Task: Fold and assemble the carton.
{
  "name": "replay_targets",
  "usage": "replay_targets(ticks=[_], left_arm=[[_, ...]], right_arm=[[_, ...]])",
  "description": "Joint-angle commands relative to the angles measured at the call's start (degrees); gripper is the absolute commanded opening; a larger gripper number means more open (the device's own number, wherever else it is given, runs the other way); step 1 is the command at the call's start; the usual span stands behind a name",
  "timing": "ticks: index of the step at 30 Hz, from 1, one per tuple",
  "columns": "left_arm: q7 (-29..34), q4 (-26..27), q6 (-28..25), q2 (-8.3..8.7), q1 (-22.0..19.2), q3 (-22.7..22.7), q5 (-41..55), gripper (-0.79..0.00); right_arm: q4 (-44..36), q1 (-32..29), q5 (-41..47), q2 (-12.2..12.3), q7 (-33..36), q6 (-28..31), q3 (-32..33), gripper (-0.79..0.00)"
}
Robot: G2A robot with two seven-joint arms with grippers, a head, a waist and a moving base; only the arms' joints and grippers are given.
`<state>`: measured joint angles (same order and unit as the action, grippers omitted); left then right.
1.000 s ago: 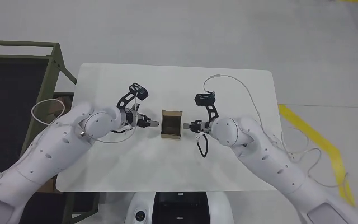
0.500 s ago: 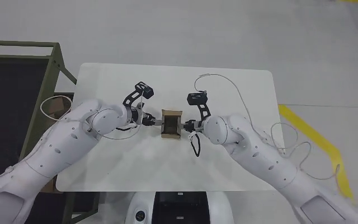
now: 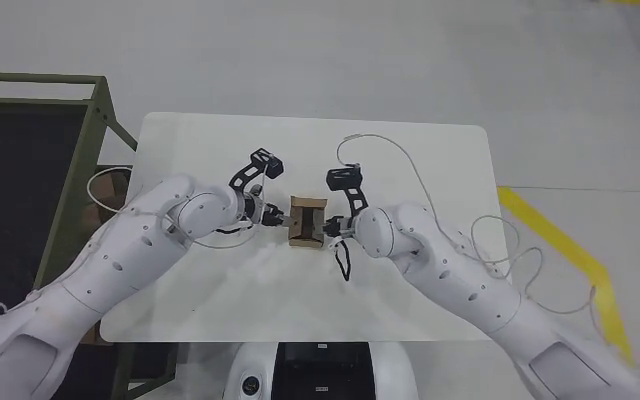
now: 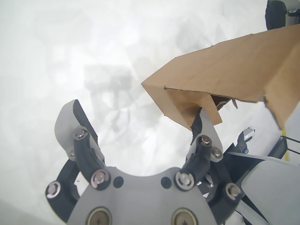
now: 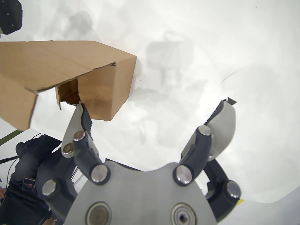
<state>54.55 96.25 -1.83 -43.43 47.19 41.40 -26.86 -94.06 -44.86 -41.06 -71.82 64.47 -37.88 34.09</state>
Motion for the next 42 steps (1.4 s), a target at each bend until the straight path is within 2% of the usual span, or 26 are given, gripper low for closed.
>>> replay_targets(ticks=[1, 42], left_arm=[[0.3, -0.3, 0.1, -0.31, -0.2, -0.2, -0.1, 0.0], [6.6, -2.7, 2.1, -5.25, -1.5, -1.8, -6.6, 0.0]], right_arm=[[0.4, 0.2, -0.1, -0.2, 0.3, 0.0, -0.2, 0.0], [11.7, 5.5, -2.6, -5.9, 3.4, 1.5, -4.9, 0.0]])
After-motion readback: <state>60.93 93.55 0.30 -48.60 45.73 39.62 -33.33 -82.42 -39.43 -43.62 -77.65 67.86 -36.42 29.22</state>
